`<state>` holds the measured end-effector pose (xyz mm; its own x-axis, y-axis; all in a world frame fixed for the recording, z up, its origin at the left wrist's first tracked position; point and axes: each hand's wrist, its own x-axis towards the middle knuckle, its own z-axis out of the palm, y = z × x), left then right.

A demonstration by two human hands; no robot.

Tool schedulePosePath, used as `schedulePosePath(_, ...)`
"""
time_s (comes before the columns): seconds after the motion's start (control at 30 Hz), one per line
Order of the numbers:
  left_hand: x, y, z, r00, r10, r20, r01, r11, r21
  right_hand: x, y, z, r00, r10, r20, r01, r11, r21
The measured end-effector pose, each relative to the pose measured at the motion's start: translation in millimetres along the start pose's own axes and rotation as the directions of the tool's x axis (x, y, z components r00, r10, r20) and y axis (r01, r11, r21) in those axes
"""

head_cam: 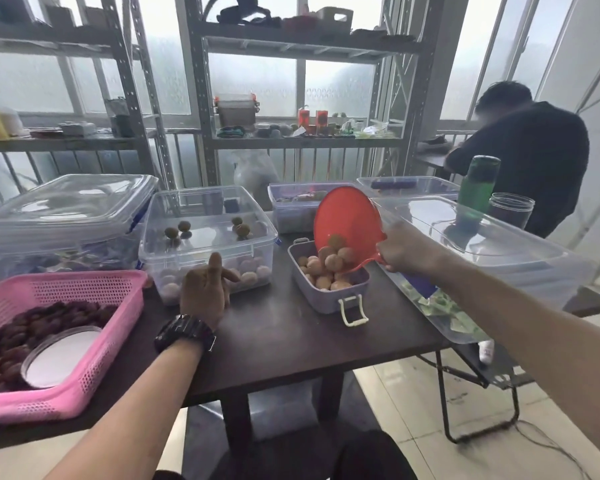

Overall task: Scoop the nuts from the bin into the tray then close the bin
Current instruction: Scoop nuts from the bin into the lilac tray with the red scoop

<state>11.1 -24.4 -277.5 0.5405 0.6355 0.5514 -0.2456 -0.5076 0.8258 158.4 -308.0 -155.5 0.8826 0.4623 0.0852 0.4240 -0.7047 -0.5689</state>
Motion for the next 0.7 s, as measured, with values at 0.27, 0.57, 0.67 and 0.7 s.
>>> schedulePosePath(0.27,0,2,-2,0.998,0.009,-0.069,-0.01,1.0,-0.012,-11,-4,2,0.977,-0.184,-0.112,0.126,0.91,-0.394)
schedulePosePath(0.57,1,4,-6,0.986,-0.106,-0.126,0.086,0.984,-0.157,-3,-32,0,0.962,-0.239,-0.136,0.116,0.802,-0.586)
schedulePosePath(0.67,2,6,-6,0.982,-0.128,-0.14,0.101,0.977,-0.186,6,-44,-5,0.961,-0.222,-0.164,0.089,0.811,-0.578)
schedulePosePath(0.7,2,7,-6,0.981,-0.134,-0.141,0.105,0.975,-0.197,9,-49,-7,0.963,-0.215,-0.164,0.083,0.813,-0.576)
